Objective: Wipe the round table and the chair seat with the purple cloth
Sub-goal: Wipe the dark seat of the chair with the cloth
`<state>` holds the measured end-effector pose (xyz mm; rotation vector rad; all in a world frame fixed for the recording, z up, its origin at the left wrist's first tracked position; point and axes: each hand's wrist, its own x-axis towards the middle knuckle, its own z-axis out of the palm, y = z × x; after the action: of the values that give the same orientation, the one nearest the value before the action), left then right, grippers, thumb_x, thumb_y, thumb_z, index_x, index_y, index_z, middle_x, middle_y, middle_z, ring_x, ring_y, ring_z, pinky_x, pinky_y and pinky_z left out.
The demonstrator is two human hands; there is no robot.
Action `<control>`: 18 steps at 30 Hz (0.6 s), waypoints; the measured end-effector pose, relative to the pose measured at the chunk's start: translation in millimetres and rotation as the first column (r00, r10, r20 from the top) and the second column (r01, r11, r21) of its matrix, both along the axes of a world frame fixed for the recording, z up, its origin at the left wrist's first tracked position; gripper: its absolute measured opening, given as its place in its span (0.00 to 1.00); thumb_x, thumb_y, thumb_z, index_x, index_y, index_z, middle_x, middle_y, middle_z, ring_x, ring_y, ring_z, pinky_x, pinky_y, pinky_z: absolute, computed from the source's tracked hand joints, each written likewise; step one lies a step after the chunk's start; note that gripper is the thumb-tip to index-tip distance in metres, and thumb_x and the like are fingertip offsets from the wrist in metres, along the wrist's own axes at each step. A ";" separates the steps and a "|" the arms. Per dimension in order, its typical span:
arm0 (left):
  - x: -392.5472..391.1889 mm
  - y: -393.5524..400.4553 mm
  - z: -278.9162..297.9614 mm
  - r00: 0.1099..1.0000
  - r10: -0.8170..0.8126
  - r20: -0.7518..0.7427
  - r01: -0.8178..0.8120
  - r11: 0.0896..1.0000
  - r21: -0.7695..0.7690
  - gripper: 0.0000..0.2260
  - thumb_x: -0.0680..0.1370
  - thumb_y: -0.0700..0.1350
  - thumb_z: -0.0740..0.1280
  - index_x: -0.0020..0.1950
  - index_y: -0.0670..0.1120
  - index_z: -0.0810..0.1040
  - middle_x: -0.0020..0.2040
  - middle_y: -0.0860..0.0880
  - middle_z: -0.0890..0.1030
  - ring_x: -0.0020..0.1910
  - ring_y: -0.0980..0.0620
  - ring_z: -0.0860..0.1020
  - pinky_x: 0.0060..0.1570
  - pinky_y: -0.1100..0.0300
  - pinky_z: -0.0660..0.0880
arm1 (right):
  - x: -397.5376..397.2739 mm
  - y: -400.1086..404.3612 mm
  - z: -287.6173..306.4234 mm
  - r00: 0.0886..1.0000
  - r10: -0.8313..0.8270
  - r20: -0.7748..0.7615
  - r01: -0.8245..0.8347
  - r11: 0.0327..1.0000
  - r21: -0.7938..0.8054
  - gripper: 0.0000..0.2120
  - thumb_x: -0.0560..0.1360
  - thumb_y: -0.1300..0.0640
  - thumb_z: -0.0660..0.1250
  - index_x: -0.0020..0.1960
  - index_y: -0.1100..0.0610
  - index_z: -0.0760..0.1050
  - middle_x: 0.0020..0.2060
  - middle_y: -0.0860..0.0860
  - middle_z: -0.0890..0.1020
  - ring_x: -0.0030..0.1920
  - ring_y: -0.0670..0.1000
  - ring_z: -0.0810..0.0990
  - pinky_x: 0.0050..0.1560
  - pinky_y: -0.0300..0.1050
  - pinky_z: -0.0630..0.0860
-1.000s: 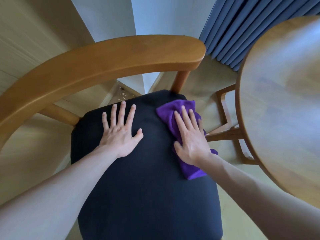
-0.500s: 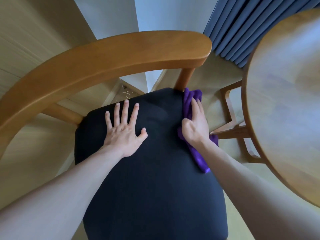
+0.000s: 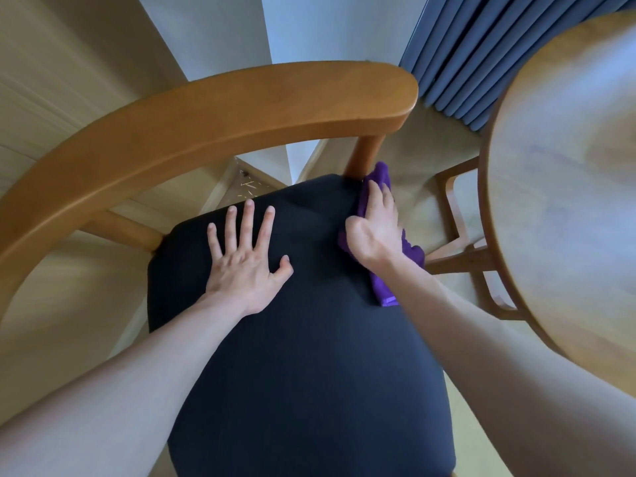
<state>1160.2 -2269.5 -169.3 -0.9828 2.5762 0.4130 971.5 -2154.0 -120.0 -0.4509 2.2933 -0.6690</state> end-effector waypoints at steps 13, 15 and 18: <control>-0.5 0.4 0.8 1.000 0.007 0.004 -0.007 1.000 0.013 0.39 0.75 0.67 0.42 0.78 0.57 0.24 0.81 0.48 0.27 0.80 0.44 0.28 0.76 0.37 0.31 | 35.2 -11.7 -5.2 0.987 0.091 -0.132 -0.098 0.994 -0.047 0.46 0.63 0.54 0.57 0.82 0.51 0.54 0.83 0.49 0.50 0.82 0.55 0.44 0.80 0.57 0.38; 0.3 0.4 -0.5 1.000 0.009 -0.007 -0.009 1.000 -0.001 0.39 0.75 0.67 0.42 0.79 0.57 0.24 0.81 0.48 0.28 0.80 0.44 0.29 0.76 0.37 0.31 | 51.6 -6.8 -9.2 0.973 0.180 -0.143 -0.188 0.981 -0.046 0.47 0.63 0.54 0.58 0.82 0.51 0.52 0.83 0.48 0.46 0.82 0.54 0.40 0.80 0.57 0.34; 0.9 1.1 -0.6 0.999 0.018 -0.035 -0.018 1.000 -0.012 0.39 0.77 0.65 0.47 0.80 0.57 0.27 0.82 0.48 0.30 0.81 0.44 0.30 0.77 0.37 0.33 | 42.6 22.5 -4.7 0.887 0.439 -0.145 -0.449 0.892 -0.043 0.46 0.65 0.51 0.57 0.83 0.50 0.50 0.83 0.46 0.44 0.82 0.52 0.39 0.80 0.58 0.37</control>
<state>1161.1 -2268.4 -169.9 -1.0121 2.6062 0.4232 1014.1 -2131.5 -124.8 -1.0486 2.1737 -0.5035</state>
